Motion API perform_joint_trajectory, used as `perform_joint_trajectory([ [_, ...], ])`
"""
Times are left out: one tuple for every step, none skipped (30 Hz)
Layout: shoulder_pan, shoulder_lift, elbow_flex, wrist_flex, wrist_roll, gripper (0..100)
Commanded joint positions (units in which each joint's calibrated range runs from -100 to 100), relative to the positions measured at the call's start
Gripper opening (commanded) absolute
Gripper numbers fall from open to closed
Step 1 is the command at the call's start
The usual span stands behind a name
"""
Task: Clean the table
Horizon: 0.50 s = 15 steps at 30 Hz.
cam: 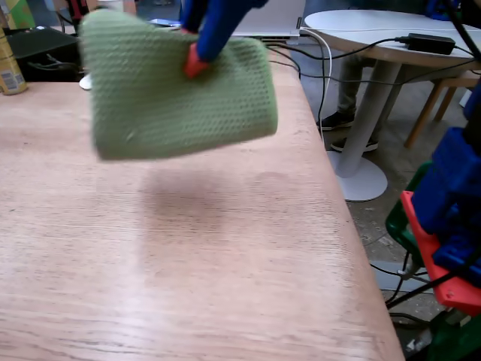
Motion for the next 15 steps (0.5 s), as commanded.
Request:
perform_joint_trajectory([
  [-11.3,12.1,-21.1,0.0,0.0,1],
  [-12.2,17.6,-28.5,0.3,0.1,1],
  [-13.4,23.1,-34.9,0.3,0.3,1],
  [-14.2,28.4,-40.2,0.0,0.4,1],
  [-14.9,33.2,-43.8,-0.7,0.5,1],
  [-16.4,37.6,-46.2,-0.8,0.5,1],
  [-18.1,41.5,-47.7,-0.9,0.6,1],
  [-20.3,44.8,-48.4,-0.9,0.6,1],
  [-22.7,47.9,-48.4,-1.4,0.6,1],
  [-24.9,51.0,-48.4,-3.9,0.6,1],
  [-25.7,54.0,-48.4,-7.7,0.6,1],
  [-25.7,56.6,-48.1,-11.5,0.6,1],
  [-25.7,58.8,-48.0,-14.7,0.6,1],
  [-25.7,60.9,-48.0,-17.3,0.7,1],
  [-25.7,62.0,-48.4,-19.2,0.7,1],
])
